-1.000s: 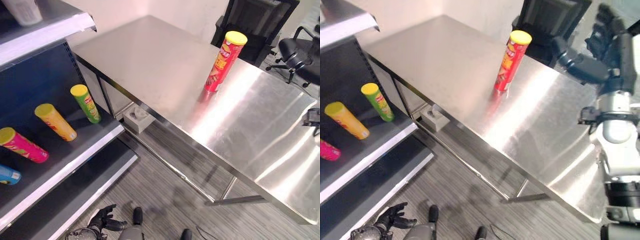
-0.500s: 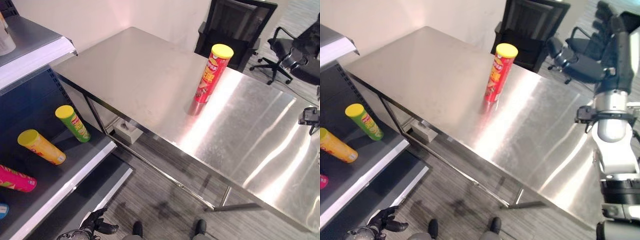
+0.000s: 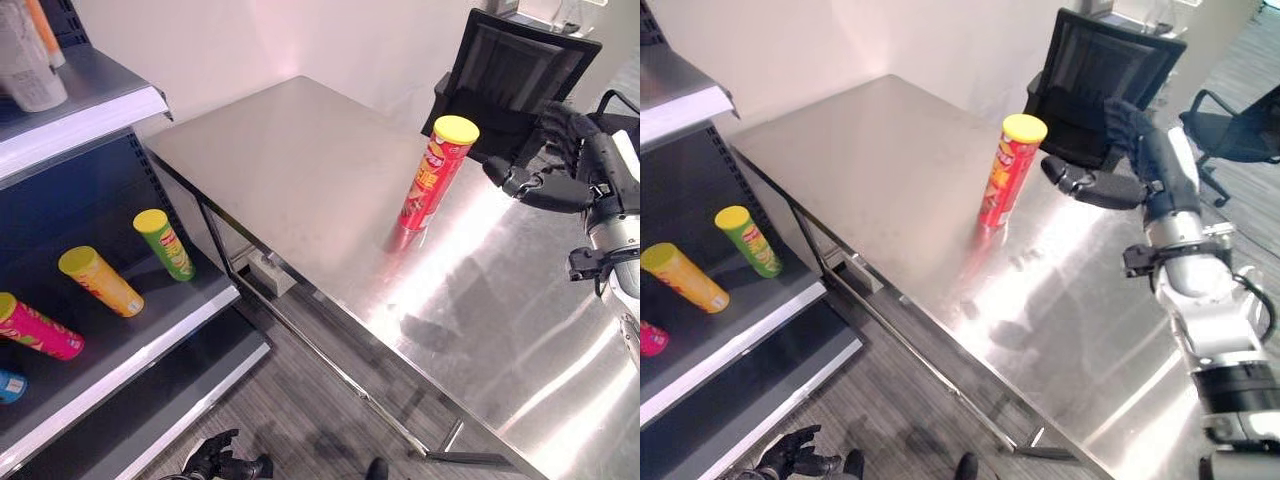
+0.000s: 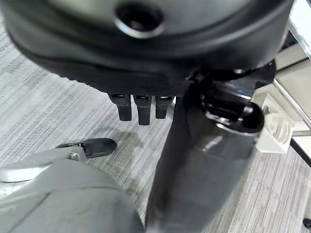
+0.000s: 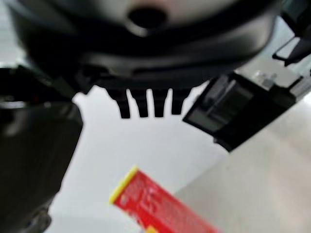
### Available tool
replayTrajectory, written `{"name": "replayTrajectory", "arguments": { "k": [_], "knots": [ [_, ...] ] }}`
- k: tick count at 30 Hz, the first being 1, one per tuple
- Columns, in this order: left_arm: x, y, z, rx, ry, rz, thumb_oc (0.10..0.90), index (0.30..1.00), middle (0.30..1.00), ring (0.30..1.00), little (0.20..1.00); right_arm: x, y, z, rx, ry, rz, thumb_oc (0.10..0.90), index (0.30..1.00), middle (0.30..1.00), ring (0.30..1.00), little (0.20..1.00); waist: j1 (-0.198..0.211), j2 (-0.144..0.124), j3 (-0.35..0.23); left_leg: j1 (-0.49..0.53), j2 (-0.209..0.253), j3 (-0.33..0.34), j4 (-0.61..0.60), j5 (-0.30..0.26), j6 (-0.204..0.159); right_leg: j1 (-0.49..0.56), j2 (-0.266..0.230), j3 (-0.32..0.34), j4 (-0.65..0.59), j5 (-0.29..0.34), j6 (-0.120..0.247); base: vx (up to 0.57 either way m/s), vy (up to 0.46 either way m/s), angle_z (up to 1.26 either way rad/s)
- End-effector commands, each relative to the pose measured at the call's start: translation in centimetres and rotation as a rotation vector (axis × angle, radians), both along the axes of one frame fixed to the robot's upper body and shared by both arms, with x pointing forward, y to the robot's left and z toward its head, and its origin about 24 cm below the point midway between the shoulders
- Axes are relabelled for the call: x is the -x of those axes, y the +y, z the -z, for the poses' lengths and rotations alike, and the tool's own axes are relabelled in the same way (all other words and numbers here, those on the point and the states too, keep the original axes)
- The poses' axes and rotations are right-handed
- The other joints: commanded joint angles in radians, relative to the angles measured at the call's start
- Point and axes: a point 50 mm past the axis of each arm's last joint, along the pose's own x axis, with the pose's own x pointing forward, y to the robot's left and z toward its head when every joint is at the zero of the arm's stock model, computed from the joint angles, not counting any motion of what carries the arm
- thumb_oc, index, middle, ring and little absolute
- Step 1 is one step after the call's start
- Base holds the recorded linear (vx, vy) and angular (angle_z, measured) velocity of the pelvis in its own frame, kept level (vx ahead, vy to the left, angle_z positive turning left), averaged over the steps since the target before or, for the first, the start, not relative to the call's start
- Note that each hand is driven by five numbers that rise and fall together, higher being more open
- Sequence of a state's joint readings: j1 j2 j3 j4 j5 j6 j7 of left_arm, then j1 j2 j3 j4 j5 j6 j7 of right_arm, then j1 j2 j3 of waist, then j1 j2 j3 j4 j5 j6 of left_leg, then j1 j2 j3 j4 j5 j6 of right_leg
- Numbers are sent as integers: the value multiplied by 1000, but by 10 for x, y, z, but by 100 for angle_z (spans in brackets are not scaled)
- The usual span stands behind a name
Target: Put the goods on the table back onto the shelves and tidy them up.
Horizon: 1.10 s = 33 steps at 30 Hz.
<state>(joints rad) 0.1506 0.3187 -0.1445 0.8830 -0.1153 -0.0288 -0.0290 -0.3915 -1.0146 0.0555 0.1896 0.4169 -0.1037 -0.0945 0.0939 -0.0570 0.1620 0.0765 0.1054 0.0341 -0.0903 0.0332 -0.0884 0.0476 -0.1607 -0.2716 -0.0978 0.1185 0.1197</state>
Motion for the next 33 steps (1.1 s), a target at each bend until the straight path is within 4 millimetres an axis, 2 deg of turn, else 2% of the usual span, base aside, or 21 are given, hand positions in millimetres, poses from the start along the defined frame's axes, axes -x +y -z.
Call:
{"name": "replayTrajectory", "arguments": {
  "k": [1,11,14,18,21,24,33],
  "knots": [
    [1,19,-6,-86,10,94,800,900,900,900,900,0,7,-64,86,-219,-15,800,900,900,900,900,21,-54,-62,-38,-26,20,3,-40,-3,32,-33,-21,10,-69,80,0,0,0],
    [0,21,-6,-98,9,93,800,900,900,900,900,-10,6,-72,130,-233,59,800,900,900,900,900,39,-57,-45,-72,-32,10,3,-33,-3,12,-43,-42,10,-61,84,11,10,8],
    [-4,23,-8,-112,-2,97,800,900,900,900,900,-10,-1,-86,143,-288,134,800,900,900,900,900,46,-61,-38,-89,-38,-2,3,-30,-1,3,-47,-48,10,-58,84,37,13,8],
    [-6,24,-9,-114,-11,91,800,900,900,900,900,-8,-7,-92,111,-319,163,800,900,900,900,900,53,-64,-35,-94,-41,-10,3,-32,1,1,-47,-51,10,-60,85,24,-2,5],
    [-6,26,-10,-117,-11,90,800,900,900,900,900,-15,-10,-93,109,-269,162,800,900,900,900,900,62,-73,-30,-96,-42,-11,3,-31,0,0,-49,-54,10,-58,86,20,-5,4],
    [-6,28,-11,-113,-15,78,800,900,900,900,900,-25,-1,-97,102,-236,109,800,900,900,900,900,64,-77,-22,-99,-42,-11,3,-29,1,-4,-47,-50,10,-56,85,0,0,0],
    [-6,28,-11,-111,-17,73,800,900,900,900,900,-33,4,-103,126,-210,98,800,900,900,900,900,73,-87,-14,-100,-42,-20,3,-29,-1,-3,-44,-55,10,-59,84,0,0,0]
  ]
}}
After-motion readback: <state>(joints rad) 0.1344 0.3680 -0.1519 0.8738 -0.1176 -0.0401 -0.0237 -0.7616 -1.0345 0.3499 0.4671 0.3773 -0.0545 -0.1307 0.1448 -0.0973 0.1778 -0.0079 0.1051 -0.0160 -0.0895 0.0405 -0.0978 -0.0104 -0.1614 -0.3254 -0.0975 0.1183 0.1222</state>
